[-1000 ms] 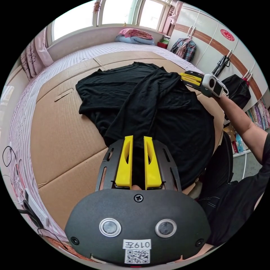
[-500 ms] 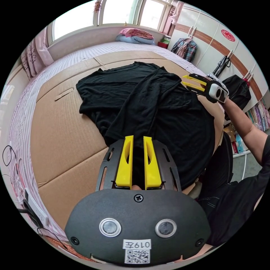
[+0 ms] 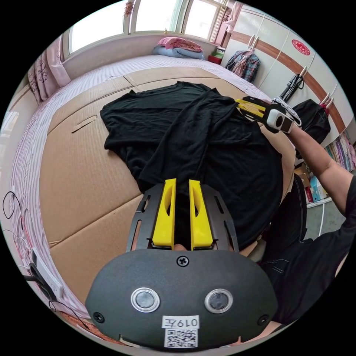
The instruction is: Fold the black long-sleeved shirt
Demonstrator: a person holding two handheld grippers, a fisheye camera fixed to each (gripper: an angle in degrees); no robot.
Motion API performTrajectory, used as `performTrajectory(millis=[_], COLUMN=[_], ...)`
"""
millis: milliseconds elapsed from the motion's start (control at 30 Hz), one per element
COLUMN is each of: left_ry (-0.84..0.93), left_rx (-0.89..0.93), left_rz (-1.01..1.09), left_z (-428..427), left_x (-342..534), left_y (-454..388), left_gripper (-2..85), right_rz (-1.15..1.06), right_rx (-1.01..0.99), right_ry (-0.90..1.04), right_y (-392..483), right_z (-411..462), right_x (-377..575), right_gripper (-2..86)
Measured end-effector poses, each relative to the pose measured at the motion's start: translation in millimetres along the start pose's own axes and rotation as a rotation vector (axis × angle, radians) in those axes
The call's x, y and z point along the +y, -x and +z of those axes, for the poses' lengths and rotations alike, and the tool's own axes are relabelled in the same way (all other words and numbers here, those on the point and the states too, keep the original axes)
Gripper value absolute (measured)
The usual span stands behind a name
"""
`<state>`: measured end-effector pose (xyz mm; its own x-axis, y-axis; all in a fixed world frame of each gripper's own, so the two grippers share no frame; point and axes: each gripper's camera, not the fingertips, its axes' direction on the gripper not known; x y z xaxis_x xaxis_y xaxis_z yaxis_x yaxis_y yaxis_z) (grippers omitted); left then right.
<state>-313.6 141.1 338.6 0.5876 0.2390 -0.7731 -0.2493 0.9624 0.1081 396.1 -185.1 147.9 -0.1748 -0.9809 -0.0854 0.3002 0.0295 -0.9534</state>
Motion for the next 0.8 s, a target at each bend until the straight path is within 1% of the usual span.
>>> performTrajectory(millis=[67,233,367,567,633,667,733,800], left_ry=[0.000,0.003,0.007,-0.002,-0.038,-0.095,-0.185,-0.246], left_rx=[0.006,0.007,-0.005,0.022,0.029,0.035,0.043,0.001], left_rz=[-0.003,-0.004,0.001,0.018,0.019,0.012,-0.041,-0.154], left_z=[-0.3,-1.4,-2.1,-8.0,-17.8,-29.4,-47.7,-60.3], left_x=[0.4,1.5,2.1,6.6,10.5,14.4,21.0,26.4], left_y=[3.3,9.4,12.1,18.5,21.4,25.0,36.2,56.4], left_gripper=[1.8,1.4,1.5,3.0,3.9,4.4,5.1,6.1], right_rz=[-0.031,-0.035,-0.094,-0.031,-0.040,-0.031,-0.011,0.000], right_rx=[0.052,-0.063,-0.019,-0.045,-0.038,-0.047,-0.069,-0.087], right_ry=[-0.008,-0.021,-0.015,-0.008,-0.014,-0.018,-0.017,-0.016], right_y=[-4.0,-14.0,0.7,-0.2,2.5,2.1,0.3,0.9], right_z=[-0.7,3.0,5.2,4.3,0.6,-2.4,-5.3,-6.6], right_x=[9.3,22.0,19.9,16.7,17.2,17.6,19.1,21.5], right_gripper=[-0.8,-0.8,-0.8,0.2,1.9,4.0,6.3,7.0])
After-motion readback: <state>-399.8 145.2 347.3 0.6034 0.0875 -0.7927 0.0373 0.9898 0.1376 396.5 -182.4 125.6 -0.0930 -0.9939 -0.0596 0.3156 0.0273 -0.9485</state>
